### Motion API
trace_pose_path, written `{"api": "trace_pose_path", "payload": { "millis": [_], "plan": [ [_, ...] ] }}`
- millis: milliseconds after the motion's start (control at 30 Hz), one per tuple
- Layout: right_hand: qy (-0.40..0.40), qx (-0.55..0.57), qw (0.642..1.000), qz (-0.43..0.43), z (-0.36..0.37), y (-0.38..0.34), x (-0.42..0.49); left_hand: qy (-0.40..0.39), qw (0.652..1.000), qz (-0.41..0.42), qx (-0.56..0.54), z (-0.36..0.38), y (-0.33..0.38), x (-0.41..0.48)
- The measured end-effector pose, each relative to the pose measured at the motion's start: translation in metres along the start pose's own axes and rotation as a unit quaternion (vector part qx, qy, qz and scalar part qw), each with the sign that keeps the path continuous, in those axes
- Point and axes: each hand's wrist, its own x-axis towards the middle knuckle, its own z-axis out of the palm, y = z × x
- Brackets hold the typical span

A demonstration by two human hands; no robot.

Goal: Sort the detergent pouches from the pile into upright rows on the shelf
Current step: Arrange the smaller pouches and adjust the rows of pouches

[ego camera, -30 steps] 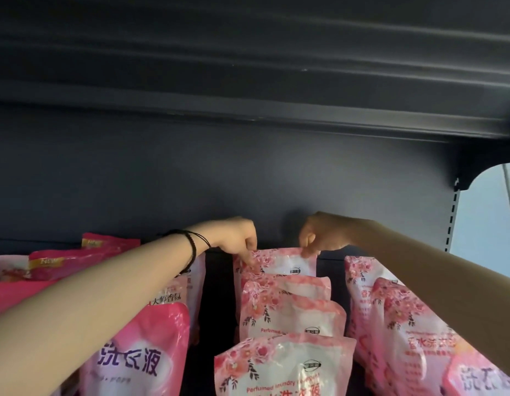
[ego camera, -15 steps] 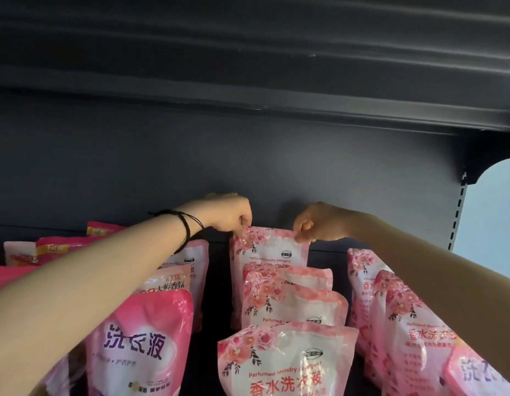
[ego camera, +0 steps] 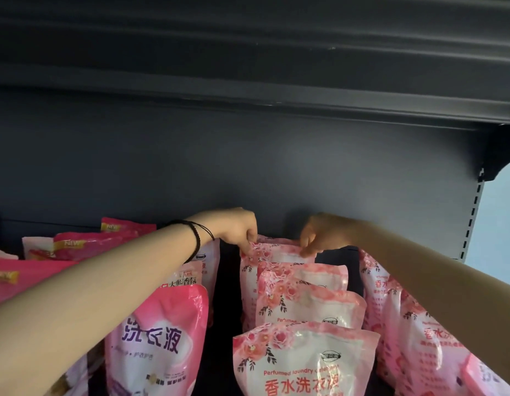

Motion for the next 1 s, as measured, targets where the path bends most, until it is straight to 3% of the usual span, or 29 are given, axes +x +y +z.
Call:
{"api": "trace_pose_path", "payload": {
  "millis": [67,200,300,400,633,1000],
  "plan": [
    [-0.002,0.01,1.0,0.003,-0.008,0.0,-0.005,0.005,1.0,0.002,-0.007,-0.007,0.001,-0.008],
    [0.047,0.042,0.998,-0.008,-0.022,-0.004,-0.024,0.134,0.986,0.033,-0.098,-0.013,0.01,-0.028],
    [-0.048,0.069,0.996,-0.032,-0.032,-0.011,-0.052,0.048,0.981,0.099,-0.16,-0.01,0.029,-0.047],
    [-0.099,0.04,0.993,-0.057,-0.03,-0.019,-0.071,0.016,0.986,0.096,-0.135,-0.003,0.041,-0.053],
    [-0.022,-0.024,0.998,-0.062,-0.026,-0.035,-0.066,0.057,0.996,0.061,-0.002,-0.005,0.043,-0.06],
    [0.026,-0.001,0.998,-0.057,-0.013,-0.034,-0.07,0.11,0.992,0.034,0.053,-0.004,0.042,-0.071]
  ]
}}
